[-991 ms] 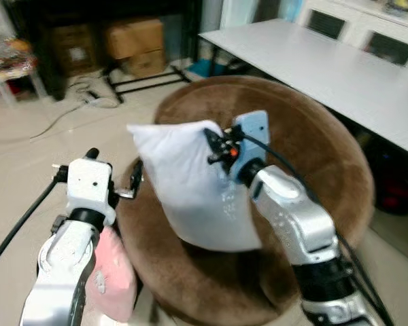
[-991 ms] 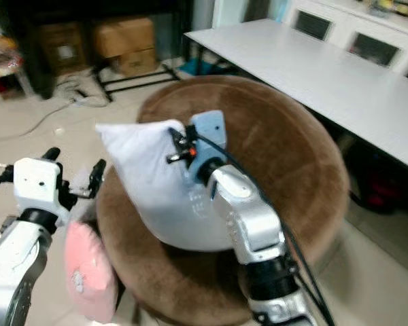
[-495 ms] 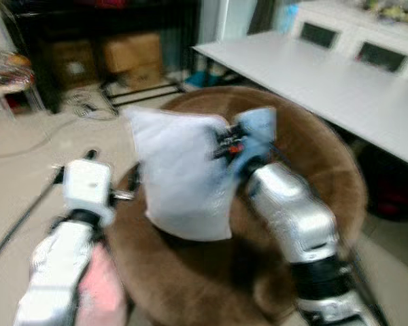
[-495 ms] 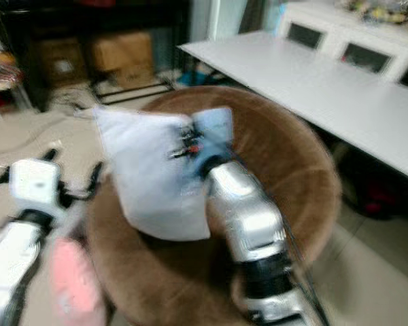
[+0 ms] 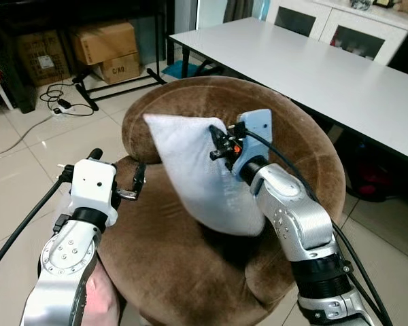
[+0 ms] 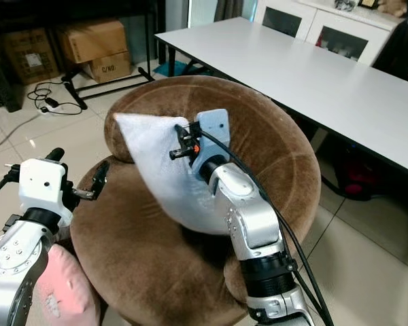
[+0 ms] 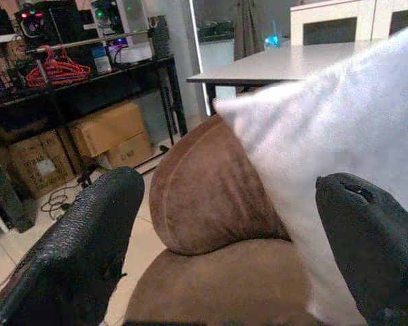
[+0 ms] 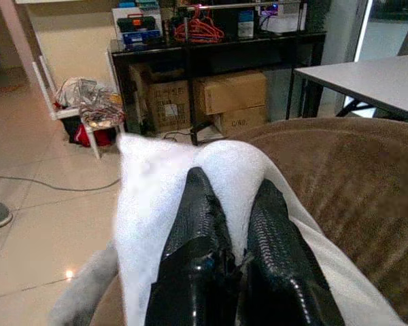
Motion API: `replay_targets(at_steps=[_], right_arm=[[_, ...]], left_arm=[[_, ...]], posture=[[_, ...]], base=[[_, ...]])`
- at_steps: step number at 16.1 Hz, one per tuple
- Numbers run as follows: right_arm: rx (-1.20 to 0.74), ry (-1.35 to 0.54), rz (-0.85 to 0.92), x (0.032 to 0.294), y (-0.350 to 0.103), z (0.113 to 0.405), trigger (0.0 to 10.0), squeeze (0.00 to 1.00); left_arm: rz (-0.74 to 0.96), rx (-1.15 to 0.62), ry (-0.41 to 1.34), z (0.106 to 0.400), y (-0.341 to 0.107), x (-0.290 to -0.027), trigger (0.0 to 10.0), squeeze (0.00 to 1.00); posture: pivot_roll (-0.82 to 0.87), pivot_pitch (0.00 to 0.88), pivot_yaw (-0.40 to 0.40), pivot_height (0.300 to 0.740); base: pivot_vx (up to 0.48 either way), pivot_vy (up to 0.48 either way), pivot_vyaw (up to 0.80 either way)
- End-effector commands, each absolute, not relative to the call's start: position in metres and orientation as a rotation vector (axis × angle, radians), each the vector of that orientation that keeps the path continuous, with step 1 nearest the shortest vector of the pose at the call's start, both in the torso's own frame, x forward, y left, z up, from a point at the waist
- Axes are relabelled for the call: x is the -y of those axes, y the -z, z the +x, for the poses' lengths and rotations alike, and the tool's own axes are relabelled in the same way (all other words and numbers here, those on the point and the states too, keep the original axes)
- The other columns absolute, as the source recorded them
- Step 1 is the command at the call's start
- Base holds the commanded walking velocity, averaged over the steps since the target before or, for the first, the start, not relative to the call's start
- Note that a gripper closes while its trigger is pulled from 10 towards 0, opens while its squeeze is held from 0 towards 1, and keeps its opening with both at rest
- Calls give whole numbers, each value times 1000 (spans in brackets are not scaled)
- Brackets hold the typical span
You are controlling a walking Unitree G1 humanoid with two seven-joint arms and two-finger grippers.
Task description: Move the pillow to the sofa from floor
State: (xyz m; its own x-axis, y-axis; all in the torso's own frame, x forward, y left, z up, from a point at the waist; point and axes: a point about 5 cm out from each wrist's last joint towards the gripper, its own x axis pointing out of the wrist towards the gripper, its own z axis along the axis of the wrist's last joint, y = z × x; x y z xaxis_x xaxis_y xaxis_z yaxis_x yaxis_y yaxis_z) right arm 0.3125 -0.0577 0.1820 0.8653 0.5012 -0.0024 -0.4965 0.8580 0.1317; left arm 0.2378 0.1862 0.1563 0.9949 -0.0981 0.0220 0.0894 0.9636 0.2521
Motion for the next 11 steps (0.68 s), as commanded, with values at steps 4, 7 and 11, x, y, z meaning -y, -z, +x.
replay_targets(at_steps=[4,7,11], right_arm=[[-5,-611,145,42,-200,317,10000,0],[-98,-642,176,29,-200,323,10000,0],[-378,-586,382,11,-187,337,10000,0]], left_arm=[[283,0,139,235,-152,-187,10000,0],[306,-33,200,231,-148,-188,10000,0],[332,-99,287,226,-141,-191,10000,0]], posture=[[46,0,-66,740],[46,0,-66,740],[51,0,-65,740]], base=[[0,0,0],[0,0,0],[0,0,0]])
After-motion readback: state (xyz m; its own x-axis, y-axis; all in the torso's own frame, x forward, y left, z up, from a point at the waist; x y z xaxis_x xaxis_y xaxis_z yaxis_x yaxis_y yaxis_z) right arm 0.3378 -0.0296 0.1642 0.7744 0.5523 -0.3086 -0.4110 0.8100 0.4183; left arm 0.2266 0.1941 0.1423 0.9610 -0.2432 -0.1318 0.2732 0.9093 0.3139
